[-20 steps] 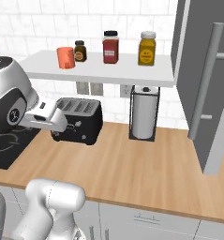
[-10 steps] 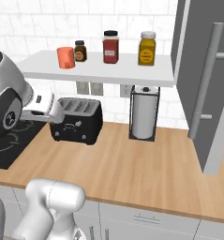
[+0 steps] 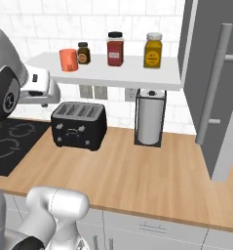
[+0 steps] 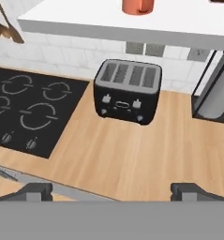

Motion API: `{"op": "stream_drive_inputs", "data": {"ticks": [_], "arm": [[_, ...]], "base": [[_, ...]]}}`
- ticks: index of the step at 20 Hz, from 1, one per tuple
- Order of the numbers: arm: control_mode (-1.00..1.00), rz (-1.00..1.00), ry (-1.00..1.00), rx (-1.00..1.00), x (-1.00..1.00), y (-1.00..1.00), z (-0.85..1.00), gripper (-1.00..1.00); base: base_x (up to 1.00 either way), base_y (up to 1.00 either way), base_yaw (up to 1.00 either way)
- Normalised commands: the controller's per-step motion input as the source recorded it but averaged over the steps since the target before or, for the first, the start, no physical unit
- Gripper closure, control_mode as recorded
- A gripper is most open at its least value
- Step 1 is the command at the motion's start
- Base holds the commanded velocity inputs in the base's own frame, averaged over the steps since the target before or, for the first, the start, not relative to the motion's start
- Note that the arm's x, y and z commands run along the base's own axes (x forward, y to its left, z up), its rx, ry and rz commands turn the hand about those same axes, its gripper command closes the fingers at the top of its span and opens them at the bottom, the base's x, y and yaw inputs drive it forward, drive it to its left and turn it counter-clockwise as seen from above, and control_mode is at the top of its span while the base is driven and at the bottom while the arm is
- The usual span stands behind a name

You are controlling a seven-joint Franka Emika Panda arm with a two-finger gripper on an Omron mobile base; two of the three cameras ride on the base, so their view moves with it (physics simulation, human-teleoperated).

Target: Gather all objects into one cabinet and sort the glasses and bowls to opposite sides.

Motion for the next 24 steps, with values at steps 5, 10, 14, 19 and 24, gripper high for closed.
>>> {"op": "stream_drive_inputs", "data": {"ticks": [5, 10, 14, 19, 24], "arm": [[-1.00, 0.10, -0.06, 0.00, 0.39, 0.28, 0.18, -1.00], [-1.00, 0.10, -0.15, 0.00, 0.34, 0.16, 0.00, -1.00], [-1.00, 0.03, -0.18, 0.00, 0.50, 0.01, 0.12, -1.00], [-1.00, 0.00, -0.08, 0.01, 0.74, 0.00, 0.09, -1.00], [-1.00, 0.00, 0.00, 0.03, 1.00, 0.00, 0.00, -1.00]], "base": [[0.00, 0.00, 0.00], [0.00, 0.00, 0.00], [0.00, 0.00, 0.00], [0.00, 0.00, 0.00], [0.00, 0.00, 0.00]]}}
